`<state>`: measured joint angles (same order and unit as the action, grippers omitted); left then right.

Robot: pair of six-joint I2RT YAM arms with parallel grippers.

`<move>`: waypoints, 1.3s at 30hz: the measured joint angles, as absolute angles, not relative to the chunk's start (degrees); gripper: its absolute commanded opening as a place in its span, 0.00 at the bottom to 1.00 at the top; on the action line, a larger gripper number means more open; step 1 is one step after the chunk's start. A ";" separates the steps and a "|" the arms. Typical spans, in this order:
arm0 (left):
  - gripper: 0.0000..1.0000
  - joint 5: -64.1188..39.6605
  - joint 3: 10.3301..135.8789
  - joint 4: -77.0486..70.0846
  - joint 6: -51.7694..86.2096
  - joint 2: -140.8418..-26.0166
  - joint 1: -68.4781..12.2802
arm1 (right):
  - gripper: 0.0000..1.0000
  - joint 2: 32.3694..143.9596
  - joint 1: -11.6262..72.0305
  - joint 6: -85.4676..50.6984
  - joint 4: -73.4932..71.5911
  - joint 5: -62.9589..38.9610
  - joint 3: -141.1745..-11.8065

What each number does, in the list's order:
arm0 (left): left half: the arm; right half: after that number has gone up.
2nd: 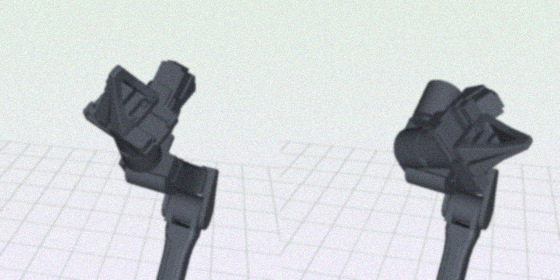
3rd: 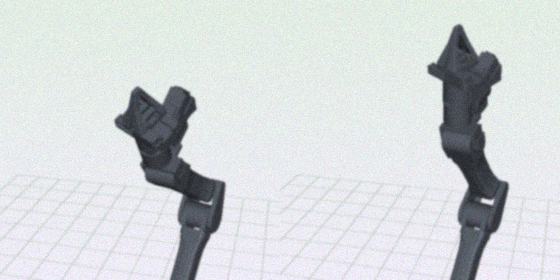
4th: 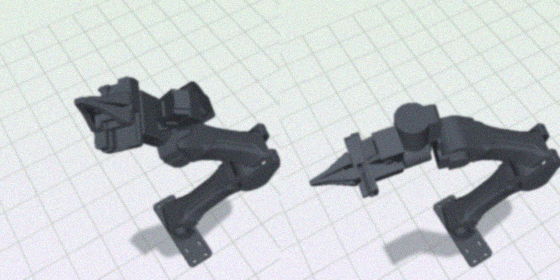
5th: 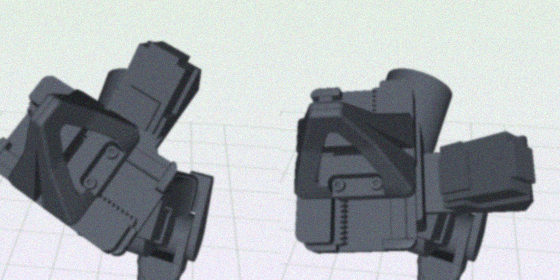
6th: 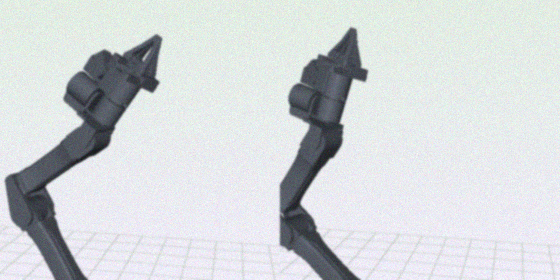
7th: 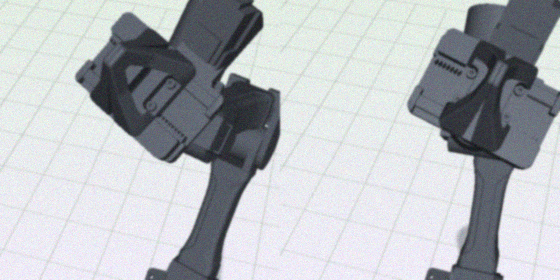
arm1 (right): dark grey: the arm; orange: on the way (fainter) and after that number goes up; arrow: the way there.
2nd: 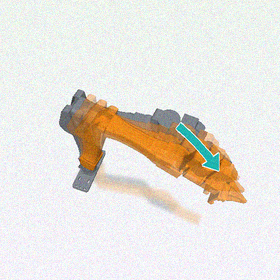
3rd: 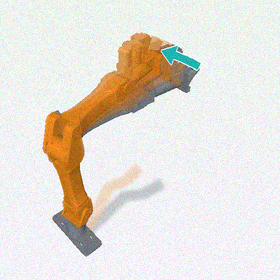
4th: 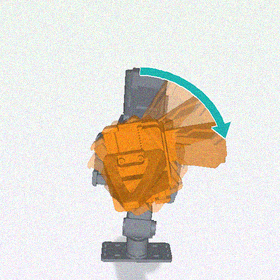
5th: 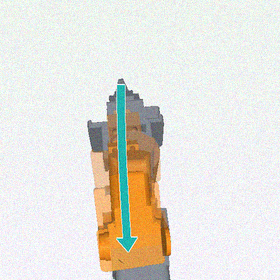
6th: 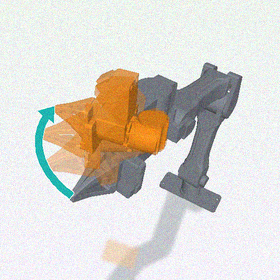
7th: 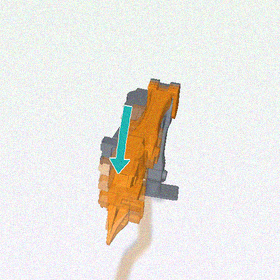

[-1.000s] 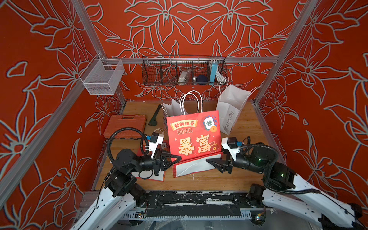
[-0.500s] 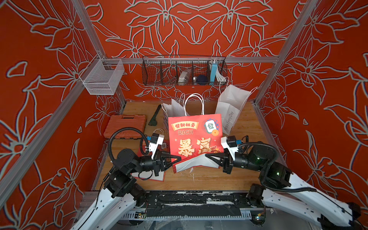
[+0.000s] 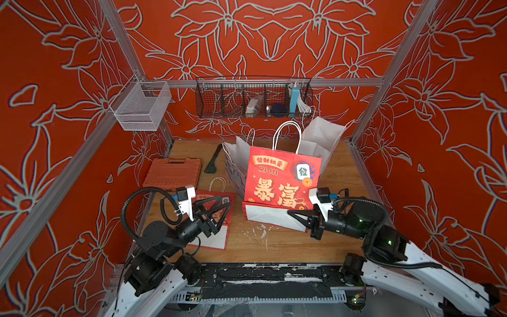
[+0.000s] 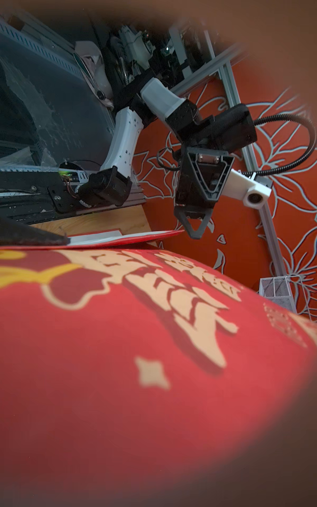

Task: Put away the paper bag
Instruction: Press the paper bag.

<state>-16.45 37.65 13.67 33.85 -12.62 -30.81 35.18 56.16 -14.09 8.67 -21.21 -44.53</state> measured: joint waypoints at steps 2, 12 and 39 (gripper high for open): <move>0.87 -20.95 35.81 12.56 33.87 -11.31 -30.81 | 0.00 35.27 56.16 -13.56 9.54 -20.78 -45.45; 0.92 -38.02 31.38 5.76 35.55 -21.08 -30.81 | 0.00 39.57 56.16 -13.02 8.99 -26.44 -48.84; 0.00 -44.18 29.82 -10.74 39.05 -21.37 -30.83 | 0.59 30.37 56.16 -19.00 12.29 -28.47 -44.95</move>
<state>-44.18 29.82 -10.74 39.05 -21.37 -30.83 30.37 56.16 -19.00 12.29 -28.47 -44.95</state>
